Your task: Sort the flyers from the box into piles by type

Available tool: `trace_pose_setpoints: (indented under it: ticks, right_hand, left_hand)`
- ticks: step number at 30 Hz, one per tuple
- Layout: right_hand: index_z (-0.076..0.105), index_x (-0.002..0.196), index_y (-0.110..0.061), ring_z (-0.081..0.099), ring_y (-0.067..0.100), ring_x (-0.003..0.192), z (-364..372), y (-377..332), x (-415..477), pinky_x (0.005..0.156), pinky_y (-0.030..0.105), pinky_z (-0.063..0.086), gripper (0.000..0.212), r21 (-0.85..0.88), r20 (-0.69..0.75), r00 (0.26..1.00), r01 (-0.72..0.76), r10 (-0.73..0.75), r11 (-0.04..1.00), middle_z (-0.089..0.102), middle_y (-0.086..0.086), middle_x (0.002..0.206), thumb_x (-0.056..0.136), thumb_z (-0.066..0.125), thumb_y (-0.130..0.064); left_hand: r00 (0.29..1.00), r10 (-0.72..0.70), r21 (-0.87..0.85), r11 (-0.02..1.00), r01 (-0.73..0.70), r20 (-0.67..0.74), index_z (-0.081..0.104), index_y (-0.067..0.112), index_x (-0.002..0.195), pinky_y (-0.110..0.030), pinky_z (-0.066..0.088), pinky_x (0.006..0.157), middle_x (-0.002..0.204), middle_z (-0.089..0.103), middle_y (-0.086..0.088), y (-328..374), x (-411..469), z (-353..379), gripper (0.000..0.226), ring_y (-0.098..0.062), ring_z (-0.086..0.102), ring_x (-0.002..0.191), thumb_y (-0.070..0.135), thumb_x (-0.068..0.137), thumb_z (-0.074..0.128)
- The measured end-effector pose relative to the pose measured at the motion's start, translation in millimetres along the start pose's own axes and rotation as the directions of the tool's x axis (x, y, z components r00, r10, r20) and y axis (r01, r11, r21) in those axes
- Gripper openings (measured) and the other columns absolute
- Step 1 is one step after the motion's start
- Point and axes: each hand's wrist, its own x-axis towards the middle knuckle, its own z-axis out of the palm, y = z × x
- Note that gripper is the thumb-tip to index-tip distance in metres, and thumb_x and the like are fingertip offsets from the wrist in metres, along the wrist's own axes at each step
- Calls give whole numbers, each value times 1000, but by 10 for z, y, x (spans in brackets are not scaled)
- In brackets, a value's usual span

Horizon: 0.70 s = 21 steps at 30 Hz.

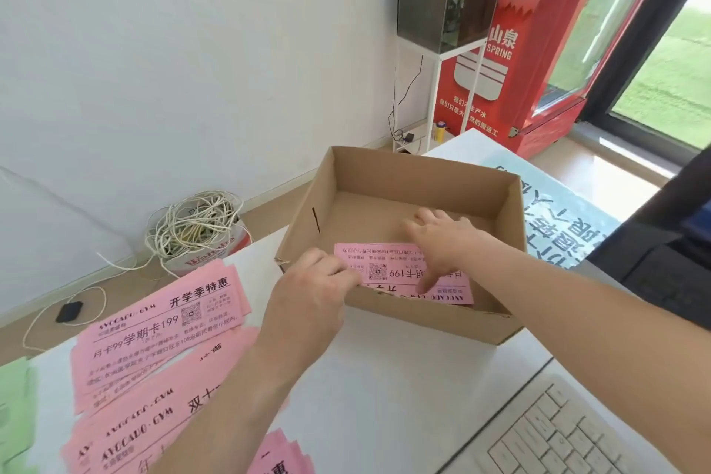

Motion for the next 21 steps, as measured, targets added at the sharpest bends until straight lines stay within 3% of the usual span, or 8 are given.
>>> trace_pose_setpoints:
  ticks: [2, 5, 8, 12, 14, 16, 18, 21]
  right_hand:
    - [26, 142, -21, 33, 28, 129, 74, 37, 44, 98, 51, 43, 113, -9, 18, 1000, 6, -6, 1000, 30, 6, 140, 52, 85, -55]
    - [32, 136, -17, 40, 28, 118, 130, 73, 53, 96, 46, 46, 108, 30, 17, 1000, 8, -9, 1000, 36, 8, 129, 51, 86, -54]
    - [36, 128, -16, 48, 29, 110, 118, 85, 47, 90, 42, 47, 102, 120, 26, 1000, -8, 5, 993, 45, 10, 122, 48, 89, -50]
    - [43, 124, -16, 51, 26, 108, 100, 107, 71, 89, 40, 45, 96, 97, 59, 997, -47, 42, 994, 53, 7, 118, 49, 87, -56]
    - [51, 123, -17, 44, 27, 114, 114, 113, 100, 94, 41, 39, 79, 35, 11, 998, -63, 63, 997, 49, 7, 120, 60, 82, -54]
    - [58, 116, -17, 41, 26, 114, 103, 125, 109, 94, 42, 39, 41, 42, -140, 988, -55, 61, 998, 49, 6, 118, 81, 70, -35]
    - [62, 101, -19, 50, 25, 106, 17, 161, 60, 81, 36, 45, 16, 189, -246, 966, -30, 77, 982, 57, 4, 109, 86, 58, -17]
    - [59, 87, -24, 61, 19, 83, -225, 205, -159, 62, 28, 46, 3, 477, -269, 955, 19, 125, 878, 65, -2, 92, 87, 58, -21]
  left_hand:
    - [994, -82, -91, 992, 88, 67, 73, 25, 81, -31, 50, 64, 80, 67, 11, 40, 80, -109, 9, -18, 57, 76, 19, 80, 67]
    - [933, -278, -241, 912, 331, 229, 72, 30, 92, -27, 46, 78, 92, 68, 14, 55, 384, -260, 14, -8, 59, 88, 29, 87, 59]
    - [868, -246, 4, 963, 271, 432, 61, 28, 117, -33, 45, 92, 116, 63, 7, -10, 818, -90, 31, -16, 52, 112, 26, 86, 53]
    - [625, -297, 282, 951, 126, 722, 44, 14, 130, -41, 42, 99, 128, 48, -9, -42, 1166, 386, 64, -30, 42, 120, 39, 78, 73]
    - [533, -361, 333, 931, 151, 765, 42, 14, 129, -39, 43, 94, 127, 48, -9, -62, 1190, 541, 75, -30, 46, 119, 39, 70, 81]
    - [581, -383, 357, 920, 165, 718, 50, 17, 118, -36, 48, 79, 119, 57, -6, -80, 1191, 593, 50, -28, 55, 109, 25, 75, 75]
    - [709, -361, 321, 926, 198, 606, 59, 20, 98, -33, 46, 68, 104, 65, -3, -87, 1201, 501, 19, -27, 61, 94, 12, 81, 59]
    - [876, -348, 0, 929, 369, 334, 64, 23, 85, -27, 46, 62, 84, 66, 4, -112, 1232, 147, 14, -18, 61, 78, 11, 83, 58]
